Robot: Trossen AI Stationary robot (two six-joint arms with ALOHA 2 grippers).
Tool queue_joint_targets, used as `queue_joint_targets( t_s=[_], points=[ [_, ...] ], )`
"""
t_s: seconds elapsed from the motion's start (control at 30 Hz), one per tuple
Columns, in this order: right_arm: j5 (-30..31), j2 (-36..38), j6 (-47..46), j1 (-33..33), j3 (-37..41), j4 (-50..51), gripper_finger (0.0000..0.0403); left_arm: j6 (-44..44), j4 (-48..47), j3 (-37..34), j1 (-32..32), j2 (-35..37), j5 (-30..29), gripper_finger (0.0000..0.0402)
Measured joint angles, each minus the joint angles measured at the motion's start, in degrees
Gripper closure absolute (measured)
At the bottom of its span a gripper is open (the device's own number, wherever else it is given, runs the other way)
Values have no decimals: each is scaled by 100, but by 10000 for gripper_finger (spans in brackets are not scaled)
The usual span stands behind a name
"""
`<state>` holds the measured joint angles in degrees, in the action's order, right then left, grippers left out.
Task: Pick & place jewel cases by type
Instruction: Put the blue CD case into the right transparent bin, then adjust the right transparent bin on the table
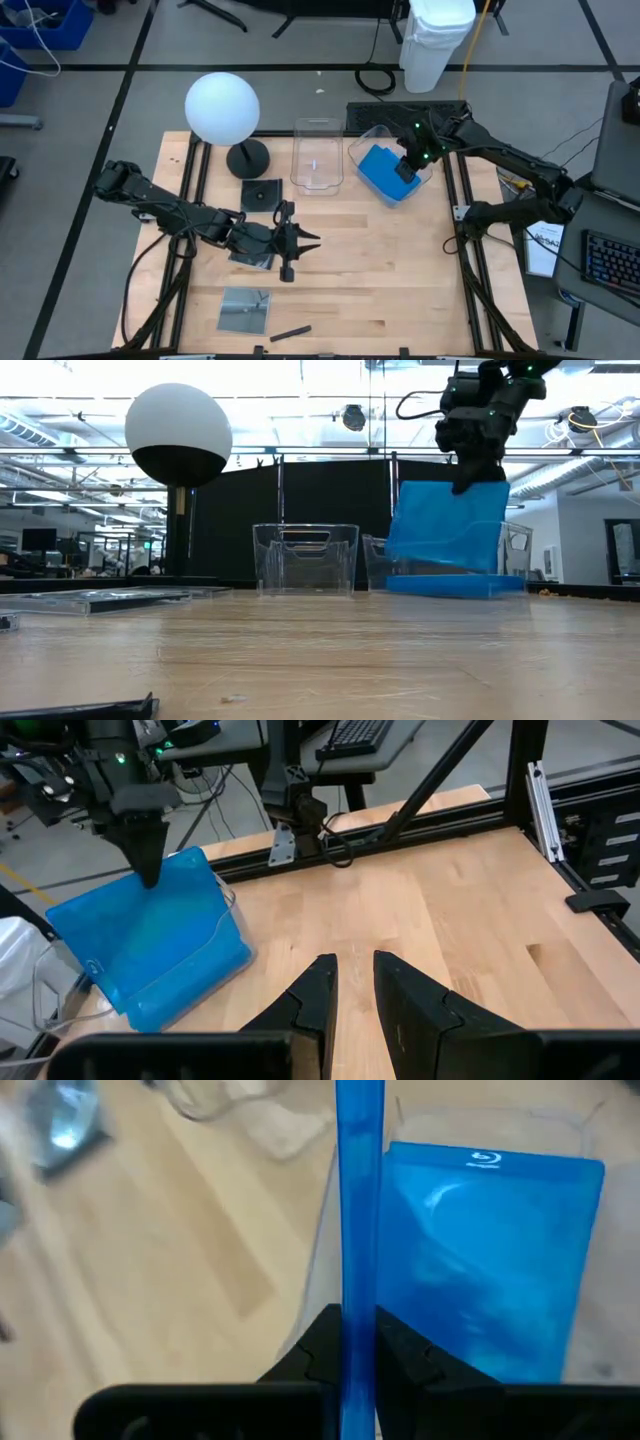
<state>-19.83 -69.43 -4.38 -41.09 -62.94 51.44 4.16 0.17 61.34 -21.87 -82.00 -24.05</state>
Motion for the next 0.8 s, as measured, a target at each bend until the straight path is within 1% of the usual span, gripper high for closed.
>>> queue_joint_targets(
  t_s=[0.1,0.17,0.27,0.3,0.57,0.67,0.8],
  points=[
    [-287,57,-186,-60,0,-19,381,2,1,0,0,-2,0,325],
    [-144,51,-203,-79,0,-26,372,2,1,0,2,-2,0,325],
    [295,46,-324,-91,0,-24,347,2,3,0,2,-2,0,325],
    [356,39,-352,-93,0,-34,339,0,3,0,4,-2,0,325],
    [336,38,-311,-84,1,-107,287,-20,4,0,3,-2,0,325],
    [336,38,-311,-83,2,-334,273,-10,4,0,4,-4,0,325],
    [347,38,-312,-82,2,-851,266,0,4,0,4,-4,-1,325]
  ],
)
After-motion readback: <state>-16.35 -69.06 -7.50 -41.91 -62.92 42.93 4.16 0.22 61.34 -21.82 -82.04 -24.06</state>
